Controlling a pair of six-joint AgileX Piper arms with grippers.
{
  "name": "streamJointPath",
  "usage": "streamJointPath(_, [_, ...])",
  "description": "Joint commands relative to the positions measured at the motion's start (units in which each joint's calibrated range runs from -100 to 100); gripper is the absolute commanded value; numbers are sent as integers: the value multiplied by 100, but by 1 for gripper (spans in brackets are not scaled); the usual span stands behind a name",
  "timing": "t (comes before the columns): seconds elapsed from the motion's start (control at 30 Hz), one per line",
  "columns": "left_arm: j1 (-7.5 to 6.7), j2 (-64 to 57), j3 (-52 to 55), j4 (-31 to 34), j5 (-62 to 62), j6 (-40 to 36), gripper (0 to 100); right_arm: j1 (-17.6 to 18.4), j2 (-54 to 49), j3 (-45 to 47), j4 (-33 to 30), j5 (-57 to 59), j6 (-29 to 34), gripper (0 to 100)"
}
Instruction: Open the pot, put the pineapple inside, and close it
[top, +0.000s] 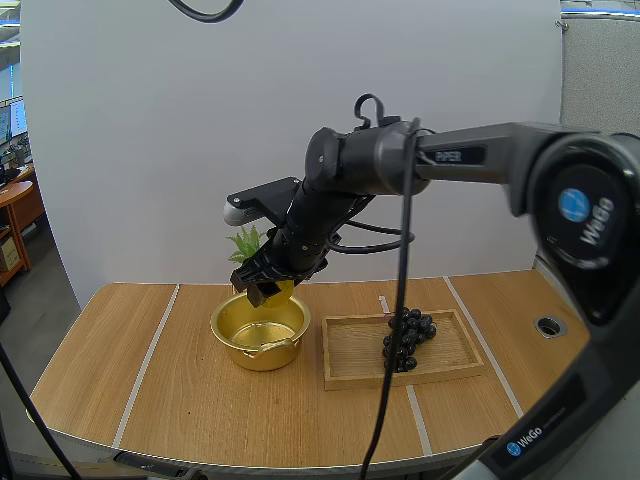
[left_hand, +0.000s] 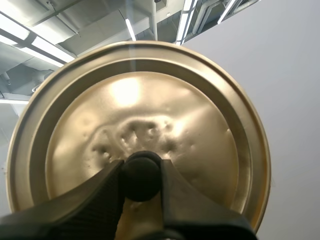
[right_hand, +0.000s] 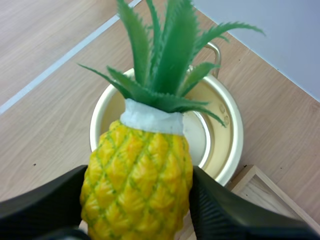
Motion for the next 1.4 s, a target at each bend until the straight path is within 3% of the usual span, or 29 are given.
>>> streamJointPath(0.0, [0, -49, -30, 15, -200, -60, 0, 12, 353, -235, 14, -101, 22, 0])
streamJointPath(0.9, [0, -49, -30, 15, -200, -60, 0, 12, 2067, -383, -106, -487, 22, 0])
streamJointPath(1.37, [0, -49, -30, 15, -200, -60, 0, 12, 2161, -383, -114, -493, -9, 0])
